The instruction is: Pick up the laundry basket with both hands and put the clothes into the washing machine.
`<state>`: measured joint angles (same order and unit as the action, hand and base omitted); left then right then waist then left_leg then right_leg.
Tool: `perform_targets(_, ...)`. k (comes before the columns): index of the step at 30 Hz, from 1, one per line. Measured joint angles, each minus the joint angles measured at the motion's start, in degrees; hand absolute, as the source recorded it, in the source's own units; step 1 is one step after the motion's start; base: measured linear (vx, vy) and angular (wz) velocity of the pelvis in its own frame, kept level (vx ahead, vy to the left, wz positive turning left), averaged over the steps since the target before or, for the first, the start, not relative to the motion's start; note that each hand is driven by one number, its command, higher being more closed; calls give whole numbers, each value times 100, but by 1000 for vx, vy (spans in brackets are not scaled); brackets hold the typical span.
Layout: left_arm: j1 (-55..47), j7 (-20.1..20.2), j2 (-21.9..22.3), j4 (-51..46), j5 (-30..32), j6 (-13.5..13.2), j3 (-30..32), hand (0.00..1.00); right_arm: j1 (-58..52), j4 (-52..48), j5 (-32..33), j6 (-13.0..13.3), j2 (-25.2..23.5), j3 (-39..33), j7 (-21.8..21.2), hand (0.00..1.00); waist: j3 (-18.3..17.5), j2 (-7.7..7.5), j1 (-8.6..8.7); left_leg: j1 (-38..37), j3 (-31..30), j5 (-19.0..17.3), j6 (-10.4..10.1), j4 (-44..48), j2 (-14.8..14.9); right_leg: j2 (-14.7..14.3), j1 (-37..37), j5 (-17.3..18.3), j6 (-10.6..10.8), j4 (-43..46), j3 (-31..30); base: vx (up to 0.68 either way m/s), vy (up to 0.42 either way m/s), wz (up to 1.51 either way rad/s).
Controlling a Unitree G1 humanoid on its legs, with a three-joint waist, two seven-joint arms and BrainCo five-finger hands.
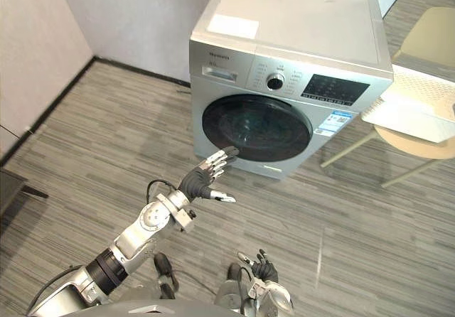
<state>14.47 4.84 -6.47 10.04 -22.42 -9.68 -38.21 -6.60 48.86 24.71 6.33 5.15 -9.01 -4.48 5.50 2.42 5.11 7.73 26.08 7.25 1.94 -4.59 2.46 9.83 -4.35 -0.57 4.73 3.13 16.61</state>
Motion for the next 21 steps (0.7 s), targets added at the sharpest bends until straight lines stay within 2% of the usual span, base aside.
perform_targets(4,-521,53,-142,356,74,45,311,0,-13,282,-37,-57,-3,-65,-27,0,-62,-22,21,-217,-142,17,-18,0,25,-36,320,25,36,-87,149,30,-41,14)
perform_targets(7,-1110,96,-139,1247,483,121,897,0,-25,511,-41,-136,-15,-125,-36,0,-141,-95,13,-296,-226,26,-33,-11,26,-53,465,36,51,-188,188,9,-15,9)
perform_targets(9,-1481,90,-133,2335,987,218,1679,0,-23,715,-43,-177,-26,-272,-35,0,-169,-156,-41,-322,-272,35,-45,-32,27,-59,546,31,59,-242,269,-14,-2,11)
perform_targets(11,-1624,73,-133,2827,1168,264,2074,0,-10,812,-43,-181,-27,-337,-35,0,-149,-193,-68,-394,-275,30,-52,-33,22,-58,642,26,68,-275,275,-9,5,3)
perform_targets(12,-1624,73,-133,2827,1168,264,2074,0,-10,812,-43,-181,-27,-337,-35,0,-149,-193,-68,-394,-275,30,-52,-33,22,-58,642,26,68,-275,275,-12,10,5)
perform_targets(13,-1894,-132,-42,4395,1778,444,3621,0,-55,1004,-50,-247,-37,-498,-33,0,-200,-282,-227,-564,-306,-48,-146,-36,2,-53,860,37,70,-352,307,-13,15,6)
perform_targets(17,-2342,-527,82,5441,2039,682,5593,0,-50,1190,-342,-349,-51,-756,-31,0,-236,-294,-360,-732,-540,-111,-133,-37,-123,36,1185,96,111,-364,558,5,36,28)
perform_targets(19,-2606,-602,141,5488,2040,786,5895,0,-28,1302,-492,-419,-48,-859,-30,0,-247,-299,-428,-821,-653,-156,-70,-36,-220,121,1334,178,144,-323,687,33,75,47)
perform_targets(21,-2919,-573,323,5486,2145,887,6058,0,-24,1298,-492,-437,-76,-936,-32,0,-245,-331,-474,-882,-1047,-239,42,-30,-481,403,1363,675,81,263,973,52,84,78)
